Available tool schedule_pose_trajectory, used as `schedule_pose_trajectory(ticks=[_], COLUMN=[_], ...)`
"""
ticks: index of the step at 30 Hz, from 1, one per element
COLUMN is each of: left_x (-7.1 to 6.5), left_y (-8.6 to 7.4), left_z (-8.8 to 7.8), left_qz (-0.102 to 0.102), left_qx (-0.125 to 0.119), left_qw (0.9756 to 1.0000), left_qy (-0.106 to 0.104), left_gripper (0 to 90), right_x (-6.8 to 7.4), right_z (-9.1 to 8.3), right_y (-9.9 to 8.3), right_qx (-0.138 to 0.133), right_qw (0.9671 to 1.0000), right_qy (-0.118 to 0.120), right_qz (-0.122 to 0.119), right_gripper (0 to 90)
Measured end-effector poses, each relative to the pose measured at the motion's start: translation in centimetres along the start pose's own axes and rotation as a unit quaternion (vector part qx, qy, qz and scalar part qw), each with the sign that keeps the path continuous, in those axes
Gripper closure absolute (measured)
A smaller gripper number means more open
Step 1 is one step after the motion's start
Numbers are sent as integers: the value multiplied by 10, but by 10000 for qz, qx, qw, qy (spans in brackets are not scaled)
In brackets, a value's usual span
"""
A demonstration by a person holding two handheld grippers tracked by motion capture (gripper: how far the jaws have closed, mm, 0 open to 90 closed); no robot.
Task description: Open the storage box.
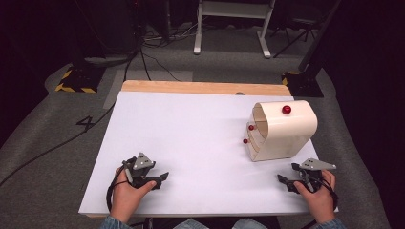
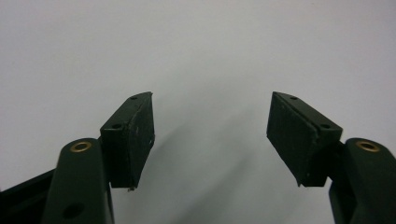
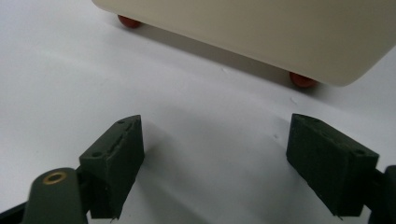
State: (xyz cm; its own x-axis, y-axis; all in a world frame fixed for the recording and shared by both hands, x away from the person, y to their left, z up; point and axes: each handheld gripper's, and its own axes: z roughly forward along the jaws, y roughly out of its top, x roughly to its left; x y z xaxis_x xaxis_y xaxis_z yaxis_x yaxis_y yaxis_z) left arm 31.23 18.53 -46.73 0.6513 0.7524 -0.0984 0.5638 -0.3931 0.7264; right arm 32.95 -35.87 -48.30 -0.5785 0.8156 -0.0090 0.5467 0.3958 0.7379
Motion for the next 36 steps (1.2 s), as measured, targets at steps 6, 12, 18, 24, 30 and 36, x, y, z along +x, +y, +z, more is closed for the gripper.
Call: schedule_pose_trajectory(ticks=[6, 12, 18, 24, 30, 36], left_x=[-18, -38, -47, -49, -56, -63], left_y=[23, 55, 80, 102, 124, 139], left_z=[2, 9, 28, 60, 89, 122], left_qz=[335, 716, 838, 1014, 1166, 1164], left_qx=[-99, -354, -617, -979, -1183, -1489], left_qw=[9990, 9952, 9894, 9795, 9718, 9627], left_qy=[-283, -567, -1010, -1437, -1671, -1939], left_gripper=[300, 333, 428, 473, 519, 559], right_x=[0, 0, 0, 0, 0, 0], right_z=[0, 0, 0, 0, 0, 0], right_y=[0, -1, -1, -1, -1, -1], right_qx=[-20, -21, -28, -33, -34, -36], right_qw=[10000, 10000, 10000, 10000, 10000, 10000], right_qy=[2, 5, 5, 3, 2, -2], right_qz=[-4, -7, -7, -12, -12, -17], right_gripper=[193, 193, 194, 193, 193, 193])
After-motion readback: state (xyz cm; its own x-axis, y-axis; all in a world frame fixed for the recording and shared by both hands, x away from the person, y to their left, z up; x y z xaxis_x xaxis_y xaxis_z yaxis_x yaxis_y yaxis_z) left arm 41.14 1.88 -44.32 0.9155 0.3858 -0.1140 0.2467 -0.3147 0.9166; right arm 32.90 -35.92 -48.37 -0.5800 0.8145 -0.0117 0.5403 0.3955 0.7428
